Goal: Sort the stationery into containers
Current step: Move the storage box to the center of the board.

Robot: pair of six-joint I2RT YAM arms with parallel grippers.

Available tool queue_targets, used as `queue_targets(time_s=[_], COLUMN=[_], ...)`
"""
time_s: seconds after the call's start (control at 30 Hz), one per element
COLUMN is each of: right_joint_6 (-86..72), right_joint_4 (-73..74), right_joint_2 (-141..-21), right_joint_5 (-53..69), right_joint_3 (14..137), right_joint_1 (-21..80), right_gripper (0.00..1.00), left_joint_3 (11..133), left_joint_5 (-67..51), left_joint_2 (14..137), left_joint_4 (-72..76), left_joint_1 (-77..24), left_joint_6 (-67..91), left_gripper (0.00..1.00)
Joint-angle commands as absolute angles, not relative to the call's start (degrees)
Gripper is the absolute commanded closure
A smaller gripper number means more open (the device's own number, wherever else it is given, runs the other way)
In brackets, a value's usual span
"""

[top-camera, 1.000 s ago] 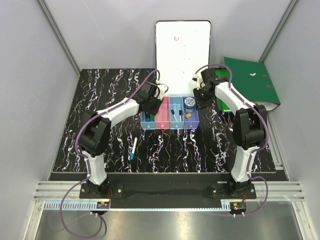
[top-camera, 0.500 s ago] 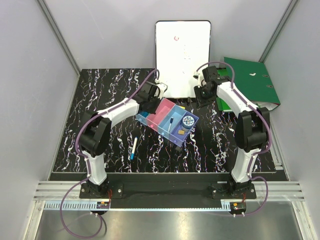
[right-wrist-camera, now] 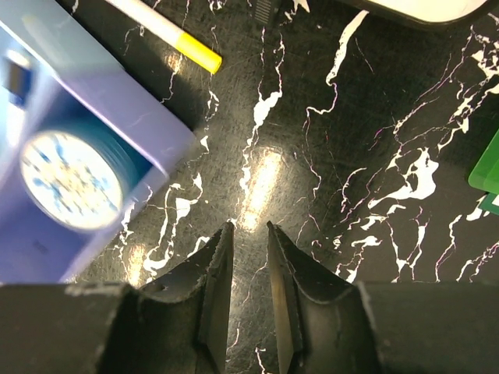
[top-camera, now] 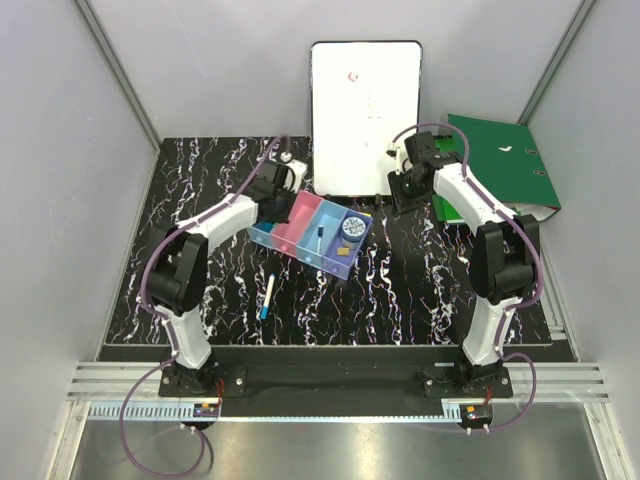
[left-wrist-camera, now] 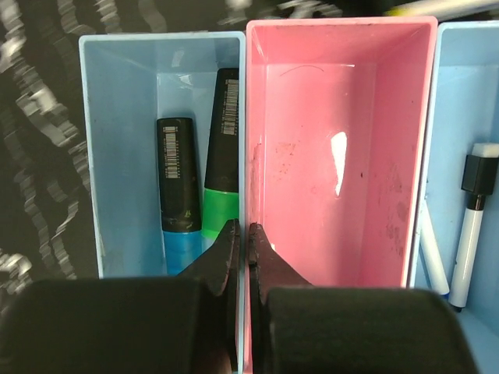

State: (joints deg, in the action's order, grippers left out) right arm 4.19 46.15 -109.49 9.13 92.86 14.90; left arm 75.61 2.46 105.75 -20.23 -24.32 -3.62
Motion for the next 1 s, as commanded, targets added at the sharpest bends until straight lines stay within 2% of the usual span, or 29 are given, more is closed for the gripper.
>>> queue_targets(time_s=[0.0, 0.33, 0.57, 0.73, 0.97], right_joint_6=[3.8, 6.8, 20.4, 33.0, 46.3], right_joint_4=[44.5, 43.7, 47.5, 46.6, 45.3], right_joint_2=[-107.1, -111.9, -120.7, -123.7, -124.0], right_joint_5=[10.4, 11.1, 9.5, 10.1, 11.2], right_joint_3=[95.7, 99.8, 109.3, 110.7, 108.2], right_joint_1=[15.3, 16.7, 18.2, 18.5, 20.5], right_gripper=[0.68, 0.64, 0.53, 0.43, 0.4], left_joint_3=[72.5, 70.8, 70.8, 71.0, 71.9], left_joint_5=[9.4, 10.4, 10.7, 10.3, 10.3], left_joint_2=[103.6, 101.3, 100.6, 101.0, 102.7], left_joint_4=[-25.4, -25.4, -25.6, -25.4, -25.1], left_joint_1=[-20.2, -15.5, -11.7, -11.2, -11.2], left_joint_6=[-6.8, -10.0, -10.5, -10.1, -8.4], left_gripper=[1.0, 1.0, 1.0, 1.0, 1.0])
